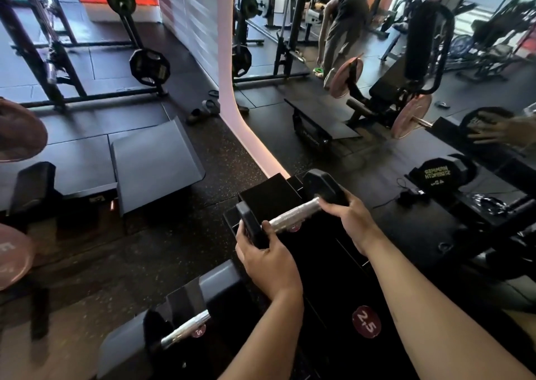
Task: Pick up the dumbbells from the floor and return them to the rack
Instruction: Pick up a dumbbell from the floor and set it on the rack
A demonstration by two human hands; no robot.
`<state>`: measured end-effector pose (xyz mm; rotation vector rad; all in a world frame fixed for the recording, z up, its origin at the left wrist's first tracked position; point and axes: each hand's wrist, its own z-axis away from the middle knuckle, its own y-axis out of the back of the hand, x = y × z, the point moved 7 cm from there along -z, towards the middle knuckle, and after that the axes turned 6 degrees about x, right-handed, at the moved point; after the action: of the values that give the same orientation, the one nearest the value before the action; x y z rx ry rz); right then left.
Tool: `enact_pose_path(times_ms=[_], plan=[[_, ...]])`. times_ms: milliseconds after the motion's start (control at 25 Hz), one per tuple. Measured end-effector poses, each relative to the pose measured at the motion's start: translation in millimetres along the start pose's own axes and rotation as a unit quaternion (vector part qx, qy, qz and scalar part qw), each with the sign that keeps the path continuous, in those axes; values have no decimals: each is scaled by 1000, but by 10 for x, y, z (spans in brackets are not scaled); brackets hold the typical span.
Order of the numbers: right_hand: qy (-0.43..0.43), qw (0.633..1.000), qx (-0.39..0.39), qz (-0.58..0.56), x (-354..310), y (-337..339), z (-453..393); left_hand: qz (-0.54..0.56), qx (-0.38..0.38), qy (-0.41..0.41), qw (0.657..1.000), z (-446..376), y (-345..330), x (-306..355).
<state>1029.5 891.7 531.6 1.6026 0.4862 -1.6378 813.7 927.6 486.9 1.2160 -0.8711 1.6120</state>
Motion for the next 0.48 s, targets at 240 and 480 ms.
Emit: enact_pose_path(times_ms=[240,480], plan=[[-5,1000,18,15,-52,47,120,16,-56,14,998,-5,16,-63],[39,998,55,-5,-385,243,489,-37,-99,-63,992,159,140,372]])
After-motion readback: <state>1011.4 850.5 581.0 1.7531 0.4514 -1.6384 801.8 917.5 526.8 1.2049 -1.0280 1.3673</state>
